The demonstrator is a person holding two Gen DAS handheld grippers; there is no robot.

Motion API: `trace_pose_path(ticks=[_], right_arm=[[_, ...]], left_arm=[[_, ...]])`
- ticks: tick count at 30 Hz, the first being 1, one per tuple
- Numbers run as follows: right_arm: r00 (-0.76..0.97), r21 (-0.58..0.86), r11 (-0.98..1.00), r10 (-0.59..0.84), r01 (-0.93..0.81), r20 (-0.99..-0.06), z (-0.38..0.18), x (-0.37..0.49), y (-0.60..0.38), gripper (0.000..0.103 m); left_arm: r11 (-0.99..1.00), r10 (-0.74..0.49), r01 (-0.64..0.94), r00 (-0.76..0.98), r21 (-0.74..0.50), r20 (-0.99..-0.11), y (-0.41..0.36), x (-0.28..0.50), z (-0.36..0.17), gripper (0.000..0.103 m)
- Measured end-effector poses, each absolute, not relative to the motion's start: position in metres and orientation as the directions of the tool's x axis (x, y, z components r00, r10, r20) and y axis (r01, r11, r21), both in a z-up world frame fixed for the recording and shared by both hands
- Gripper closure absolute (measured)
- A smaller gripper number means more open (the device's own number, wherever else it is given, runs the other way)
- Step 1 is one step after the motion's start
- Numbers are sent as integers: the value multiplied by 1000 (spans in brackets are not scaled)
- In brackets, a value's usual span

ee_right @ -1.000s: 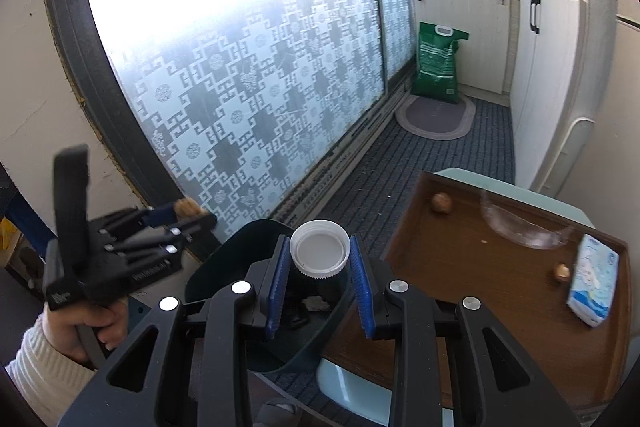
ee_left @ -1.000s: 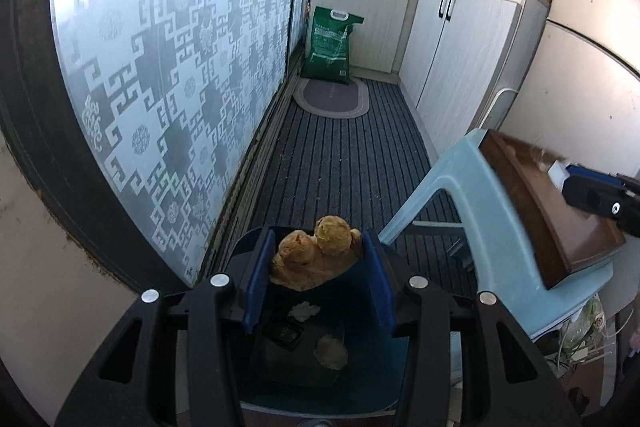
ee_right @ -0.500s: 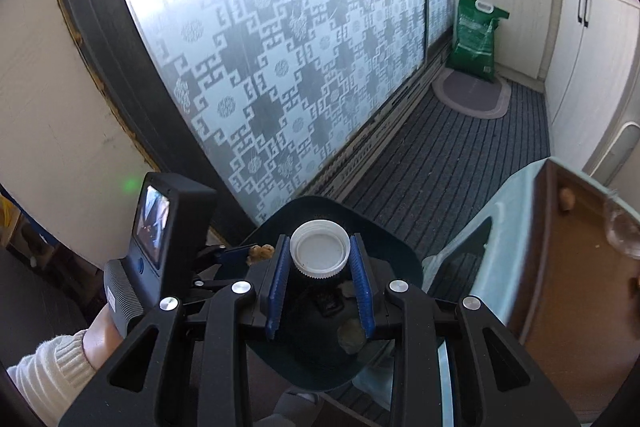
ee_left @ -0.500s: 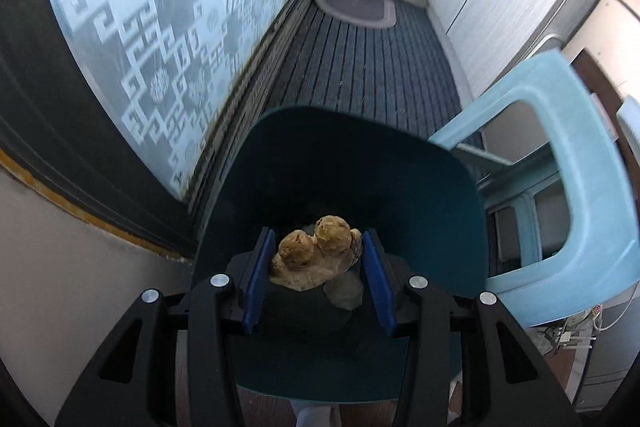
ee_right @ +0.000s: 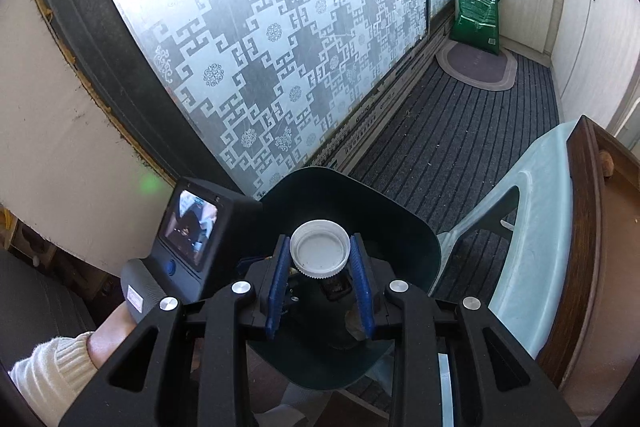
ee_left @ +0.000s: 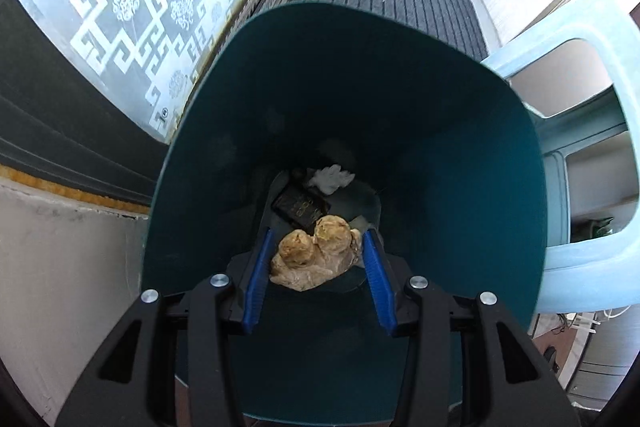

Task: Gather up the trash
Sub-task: 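Open the left tool to drop the buns into the bin, then open the right tool to drop the white cap into the bin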

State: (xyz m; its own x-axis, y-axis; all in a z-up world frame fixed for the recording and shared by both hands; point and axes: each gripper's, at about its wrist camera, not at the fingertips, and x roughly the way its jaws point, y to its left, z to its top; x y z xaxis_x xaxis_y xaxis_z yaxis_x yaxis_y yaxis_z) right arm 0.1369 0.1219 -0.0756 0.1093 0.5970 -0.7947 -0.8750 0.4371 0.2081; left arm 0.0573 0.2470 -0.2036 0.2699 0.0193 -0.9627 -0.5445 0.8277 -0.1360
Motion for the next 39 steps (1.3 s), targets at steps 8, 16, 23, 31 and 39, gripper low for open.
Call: trace_pose_path(ticks=[8,16,23,31,39], right_arm=[[86,223,435,586,-872,-805,-87,138,127,73],[91,214,442,574,-871,-814,-97,139,130,73],[97,197,442,559,-875,-824,-108,135,134,73],[90,181,444,522,-878,-848,-130,131,141,73],[61,165,444,452,-880,-890,-169,124,154,72]], left_arm=[[827,72,-551,301,-112,-951,246,61,-195,46],[811,227,-570,518,-134,-825,245,43,-126,63],[793,325,-583,651,-177,-686,236,21,-72,78],[775,378,-595,707,-213,-598,233,7,-50,91],[818,344,-502,818,-280,-461,214,-8,-16,95]])
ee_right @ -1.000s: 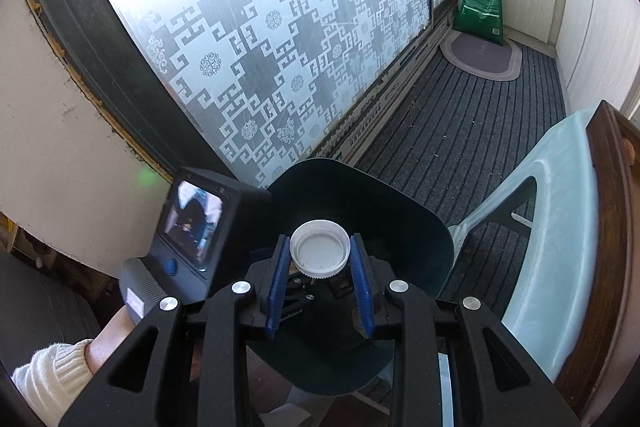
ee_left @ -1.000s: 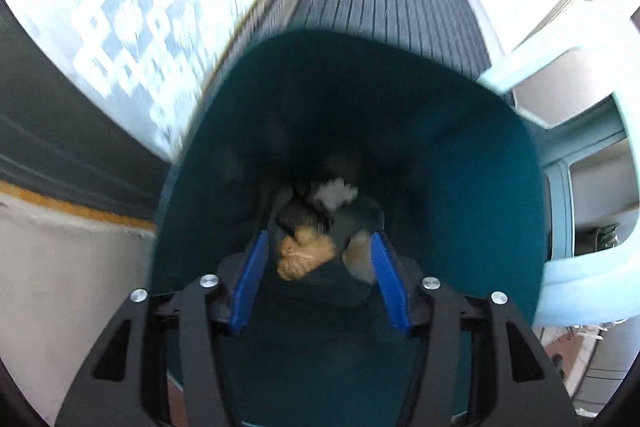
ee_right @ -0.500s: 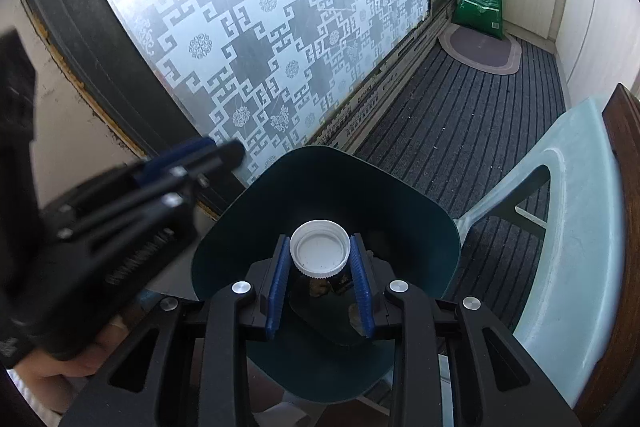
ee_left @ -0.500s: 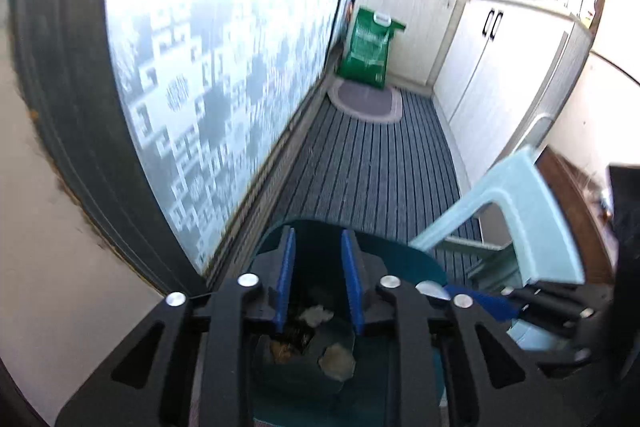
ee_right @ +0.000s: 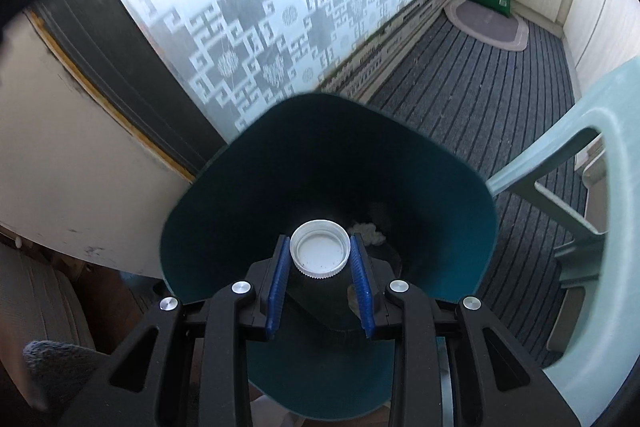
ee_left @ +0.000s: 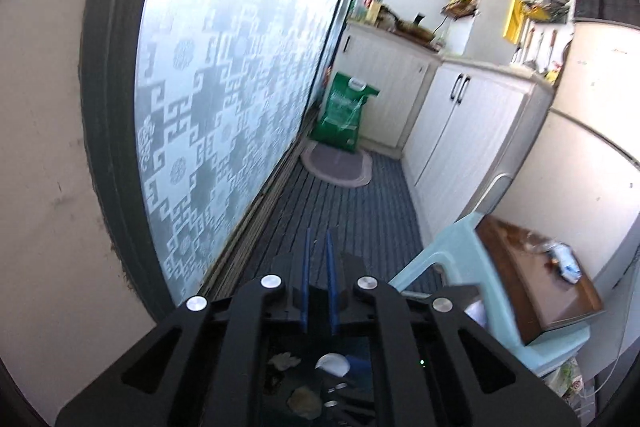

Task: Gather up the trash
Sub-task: 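Open the right tool to drop the white cap into the bin, then bring both tools back from the bin to the tray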

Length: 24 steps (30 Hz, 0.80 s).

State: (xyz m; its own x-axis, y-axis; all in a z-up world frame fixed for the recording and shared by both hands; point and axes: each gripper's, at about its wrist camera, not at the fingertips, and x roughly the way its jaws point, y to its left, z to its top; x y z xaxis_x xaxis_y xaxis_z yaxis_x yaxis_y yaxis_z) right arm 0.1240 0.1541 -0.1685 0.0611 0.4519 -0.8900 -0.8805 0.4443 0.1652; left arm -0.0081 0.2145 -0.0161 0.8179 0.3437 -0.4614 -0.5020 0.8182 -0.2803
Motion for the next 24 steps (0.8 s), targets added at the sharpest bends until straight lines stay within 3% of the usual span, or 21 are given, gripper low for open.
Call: trace_pose_path(ticks=[2,5,6,14,24], right_arm=[[51,165,438,441,-883,-896,-178,122,155,71],[57,168,462,434,-871,-899,-186,123,158,41],[52,178,462,442,-869,-895,-186,124,158,40],[74,171,428,498,-887,-864,-161,121,161,40],[125,201,392,664,-898,-737,-70,118,139,62]], left_arm=[[835,332,-467,848,-290,-413,210,-12,-8,95],[866,303,-405,891,-292,-339,202,-19,4,94],[873,300,-395,897,-286,-324,199,-21,6,94],[895,246,-307,945,-323,-217,188,-33,24,93],[890,252,-271,963,-367,-101,186,-50,42,91]])
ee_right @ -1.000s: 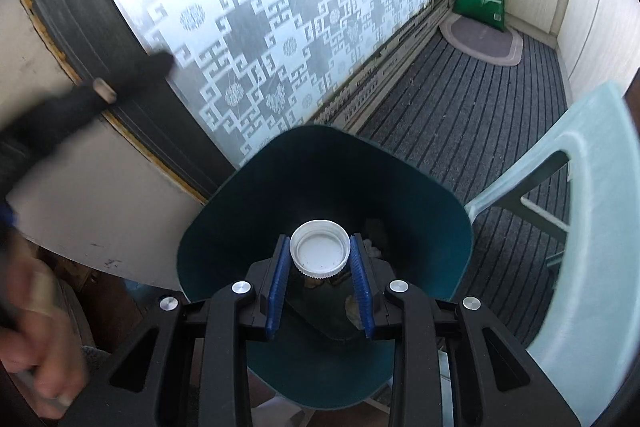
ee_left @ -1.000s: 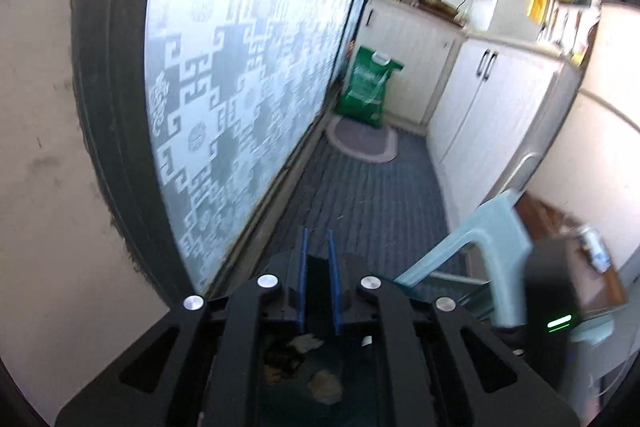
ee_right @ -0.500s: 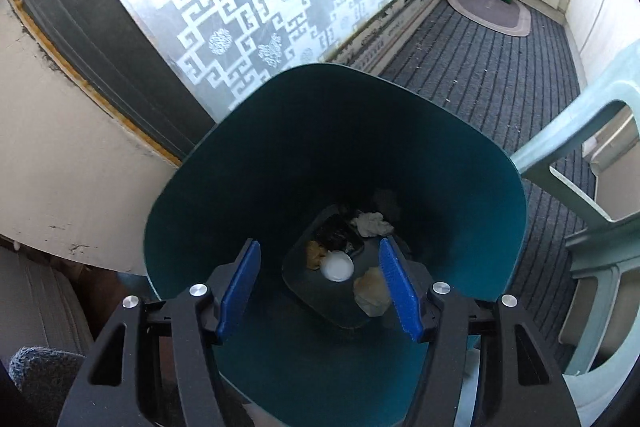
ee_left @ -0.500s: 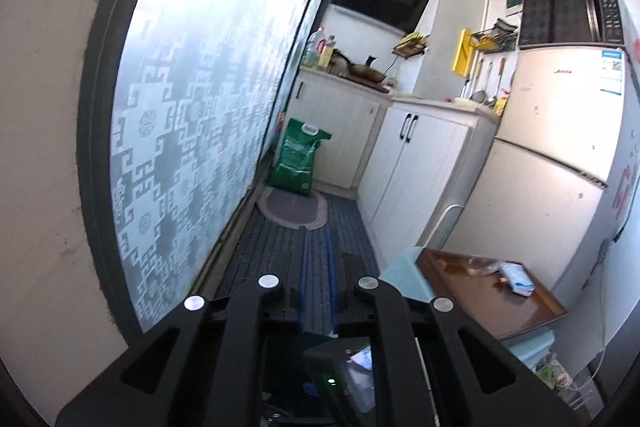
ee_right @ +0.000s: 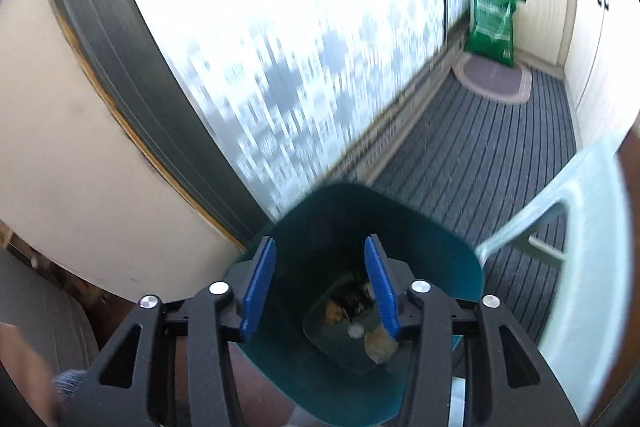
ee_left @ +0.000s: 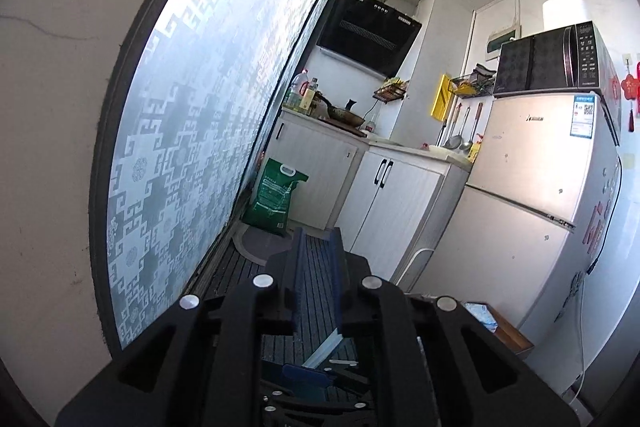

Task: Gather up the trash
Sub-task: 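Bring both tools back from the bin to the tray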

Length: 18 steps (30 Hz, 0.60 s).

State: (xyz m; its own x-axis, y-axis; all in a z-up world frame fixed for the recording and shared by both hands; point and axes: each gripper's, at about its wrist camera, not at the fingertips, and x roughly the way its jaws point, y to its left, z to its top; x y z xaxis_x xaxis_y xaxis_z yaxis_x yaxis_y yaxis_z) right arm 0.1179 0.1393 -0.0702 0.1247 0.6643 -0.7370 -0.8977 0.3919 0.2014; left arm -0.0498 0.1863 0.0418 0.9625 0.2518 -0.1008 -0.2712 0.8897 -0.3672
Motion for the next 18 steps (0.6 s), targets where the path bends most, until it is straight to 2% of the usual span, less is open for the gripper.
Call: trace_pose_path(ticks=[1,3,6,8,11,13,15,18], right_arm=[[140,193,393,676,-899,-723,-60,119,134,63],[178,175,406,694,-897,-698,-40,124,118,67],[232,139,431,699,-892,-676,-21,133,93,69],[269,109,451,690,-886,-671,-14,141,73,70],[320,68,489,664,-870,-676,-8,157,41,70],[346,55,520,640,-852,-686,-7,169,19,73],[362,66,551,629,-832,-688,-5,181,-5,74],[381,123,620,613,-775,-692,-2,209,-54,74]], left_arm=[[890,248,-260,965,-374,-80,186,-52,45,91],[893,237,-241,970,-380,-58,183,-54,49,79],[891,216,-231,973,-391,-83,180,-44,49,77],[895,188,-221,975,-388,-121,175,-30,48,77],[916,108,-171,976,-362,-188,161,-6,45,60],[933,70,-143,972,-329,-223,147,8,44,60],[954,17,-92,967,-285,-255,131,22,47,55],[974,-33,-36,955,-225,-295,112,44,49,52]])
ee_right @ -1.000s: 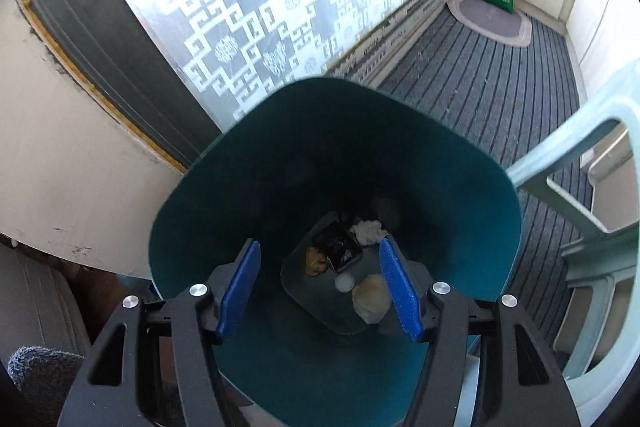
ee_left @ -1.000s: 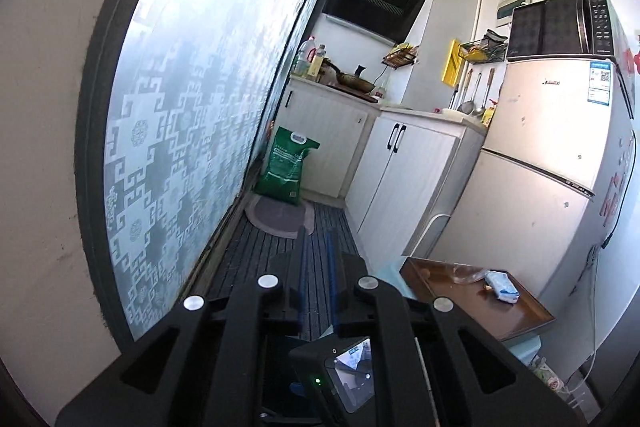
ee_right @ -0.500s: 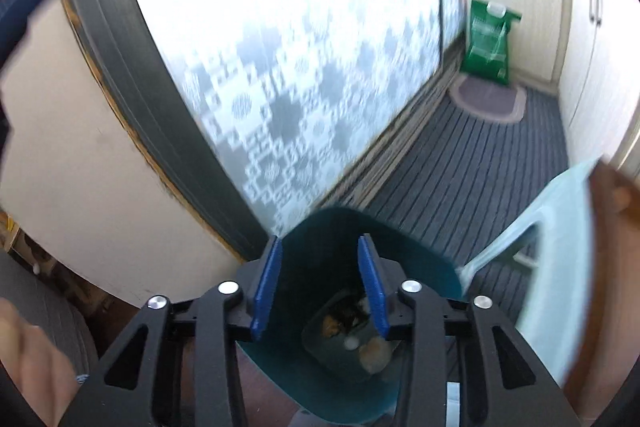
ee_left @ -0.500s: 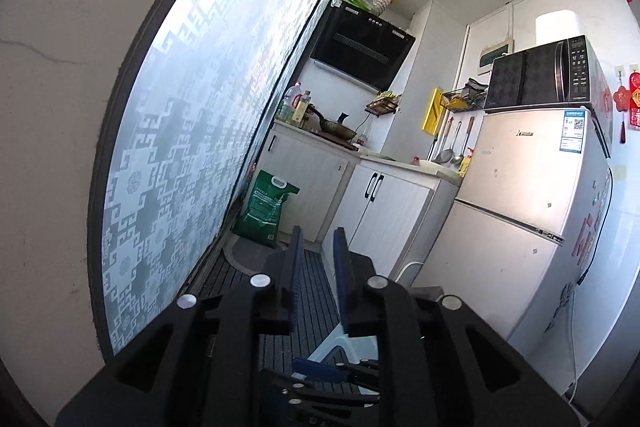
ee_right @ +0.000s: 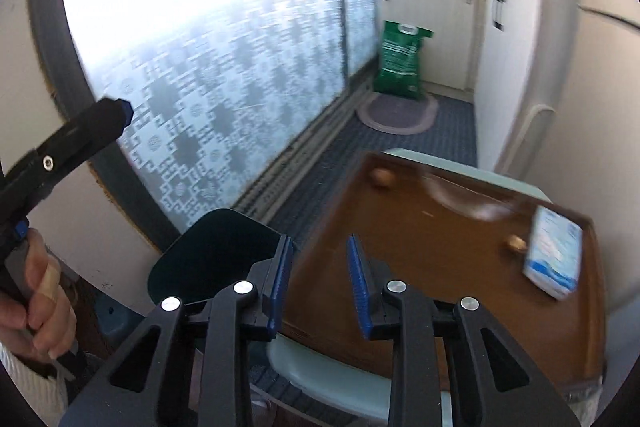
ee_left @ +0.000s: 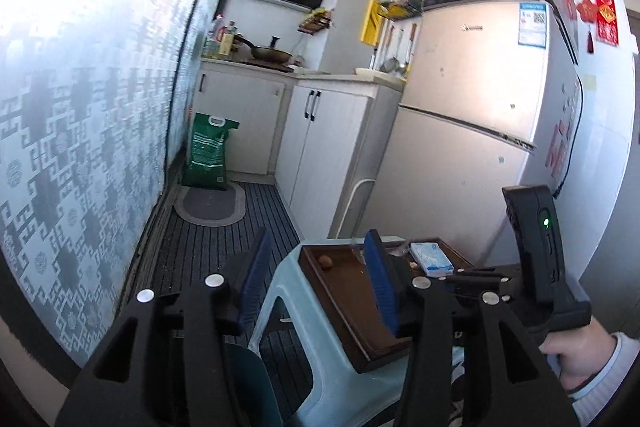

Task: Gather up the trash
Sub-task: 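Bring both tools back from the bin to the tray, then grasp the clear curved plastic strip with the left tool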

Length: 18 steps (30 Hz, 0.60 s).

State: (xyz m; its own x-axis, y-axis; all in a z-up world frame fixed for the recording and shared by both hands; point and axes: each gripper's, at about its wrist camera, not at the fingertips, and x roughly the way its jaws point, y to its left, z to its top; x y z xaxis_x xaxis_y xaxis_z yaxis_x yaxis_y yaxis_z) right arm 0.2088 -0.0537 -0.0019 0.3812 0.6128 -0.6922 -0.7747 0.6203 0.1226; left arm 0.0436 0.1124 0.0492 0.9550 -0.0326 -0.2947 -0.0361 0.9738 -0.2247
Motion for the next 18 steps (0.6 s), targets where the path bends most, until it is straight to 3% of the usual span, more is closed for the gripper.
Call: trace_pose_path(ticks=[3,5,10,14,16,18], right_arm=[[405,150,672,592,-725,-697,-1,231,-90,78],[433,153,709,571,-688,-697,-1,244,-115,81],[432,207,749,559,-629,-708,-11,269,-154,81],[399,272,750,579,-603,-711,-22,281,-175,80],[390,296,749,588,-592,-709,-24,284,-184,71],[394,298,755,584,-584,-709,-24,287,-188,54]], left_arm=[[982,-82,15,930,-187,-358,99,69,48,46],[995,-73,34,902,-99,-425,87,92,45,45],[986,-145,166,808,-14,-571,64,145,33,41],[922,-144,347,718,170,-681,33,185,21,41],[887,-140,404,696,223,-704,22,197,21,41],[857,-165,462,668,231,-725,18,211,23,42]])
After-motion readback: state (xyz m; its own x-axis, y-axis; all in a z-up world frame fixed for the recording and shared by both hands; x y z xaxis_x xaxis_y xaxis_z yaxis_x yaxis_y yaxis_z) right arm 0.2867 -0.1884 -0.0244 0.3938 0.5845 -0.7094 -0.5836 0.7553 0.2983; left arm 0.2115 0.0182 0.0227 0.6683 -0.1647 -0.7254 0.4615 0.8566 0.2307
